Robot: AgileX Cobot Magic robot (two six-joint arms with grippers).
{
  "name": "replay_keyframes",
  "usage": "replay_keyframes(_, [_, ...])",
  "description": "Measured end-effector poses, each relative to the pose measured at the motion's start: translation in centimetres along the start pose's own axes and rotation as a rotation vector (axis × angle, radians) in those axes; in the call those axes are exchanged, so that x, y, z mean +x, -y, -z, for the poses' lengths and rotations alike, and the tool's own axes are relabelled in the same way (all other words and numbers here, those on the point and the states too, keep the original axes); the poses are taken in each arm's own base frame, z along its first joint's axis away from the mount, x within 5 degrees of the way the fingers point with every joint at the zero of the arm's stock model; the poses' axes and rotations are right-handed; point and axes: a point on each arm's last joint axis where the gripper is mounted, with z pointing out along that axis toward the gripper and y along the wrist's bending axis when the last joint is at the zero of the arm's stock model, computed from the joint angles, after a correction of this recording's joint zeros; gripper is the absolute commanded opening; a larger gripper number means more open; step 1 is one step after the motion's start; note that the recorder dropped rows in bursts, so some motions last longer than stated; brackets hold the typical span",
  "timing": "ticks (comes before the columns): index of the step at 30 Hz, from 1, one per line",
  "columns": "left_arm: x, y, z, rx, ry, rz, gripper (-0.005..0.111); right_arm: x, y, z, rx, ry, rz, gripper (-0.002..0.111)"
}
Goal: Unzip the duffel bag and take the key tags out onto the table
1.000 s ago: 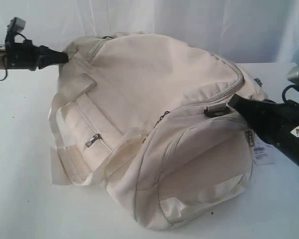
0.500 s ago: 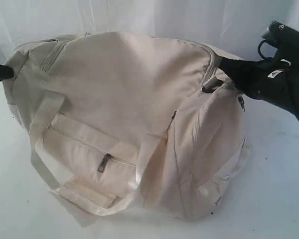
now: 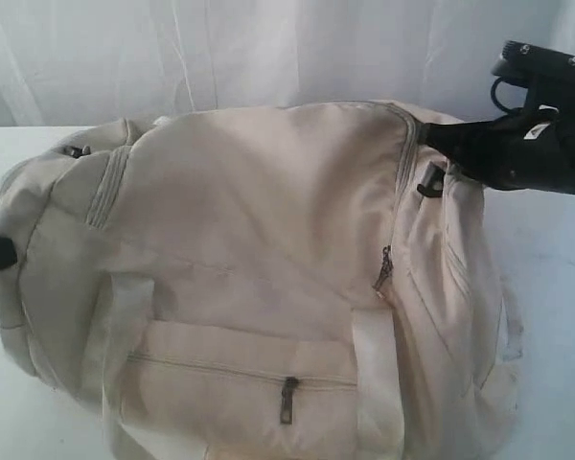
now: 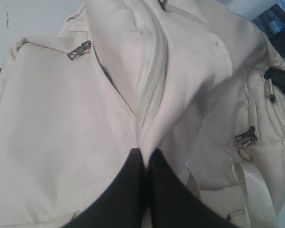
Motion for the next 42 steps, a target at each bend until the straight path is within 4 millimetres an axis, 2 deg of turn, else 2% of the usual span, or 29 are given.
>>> replay_keyframes(6, [0.1, 0.4, 0.3, 0.0, 0.007, -0.028, 0.003, 0.2, -2.9, 0.2, -0.075, -0.044, 0.065, 0.0])
replay_keyframes(11, [-0.1, 0.4, 0.4, -0.014, 0.006, -0.047, 0.028, 0.1, -4.5, 0.5, -0.12, -0.096, 0.165, 0.004])
replay_keyframes(14, [-0.7, 0.3, 0.5, -0.046, 0.05, -0.04, 0.047, -0.1, -4.8, 0.6, -0.127, -0.111, 0.182, 0.02])
replay_keyframes(17, [-1.1, 0.2, 0.6, -0.068, 0.082, -0.036, 0.061, -0.5, -5.0, 0.8, -0.135, -0.111, 0.187, 0.045])
replay_keyframes(19, [-1.2, 0.1, 0.6, -0.089, 0.097, -0.035, 0.064, -1.2, -5.3, 1.3, -0.145, -0.088, 0.187, 0.064])
replay_keyframes(21, [-1.3, -0.2, 0.7, -0.117, 0.109, -0.048, 0.064, -2.0, -5.6, 2.2, -0.158, -0.055, 0.205, 0.074])
replay_keyframes(24, [-2.1, -0.1, 0.9, -0.141, 0.133, -0.092, 0.064, -3.7, -6.2, 4.4, -0.186, 0.01, 0.259, 0.075])
replay_keyframes(27, [-3.2, 0.3, 1.1, -0.145, 0.159, -0.136, 0.064, -4.3, -6.4, 6.6, -0.202, 0.002, 0.319, 0.075])
replay_keyframes(35, [-5.0, 0.4, 0.8, -0.138, 0.165, -0.156, 0.064, -4.0, -5.2, 11.0, -0.122, -0.138, 0.386, 0.075])
replay_keyframes(39, [-4.7, 0.1, -0.5, -0.108, 0.105, -0.167, 0.064, -3.3, -4.5, 13.0, -0.071, -0.243, 0.356, 0.075])
replay_keyframes(42, [-4.5, -0.2, -1.3, -0.106, 0.071, -0.177, 0.064, -2.2, -4.1, 13.5, -0.066, -0.31, 0.324, 0.075])
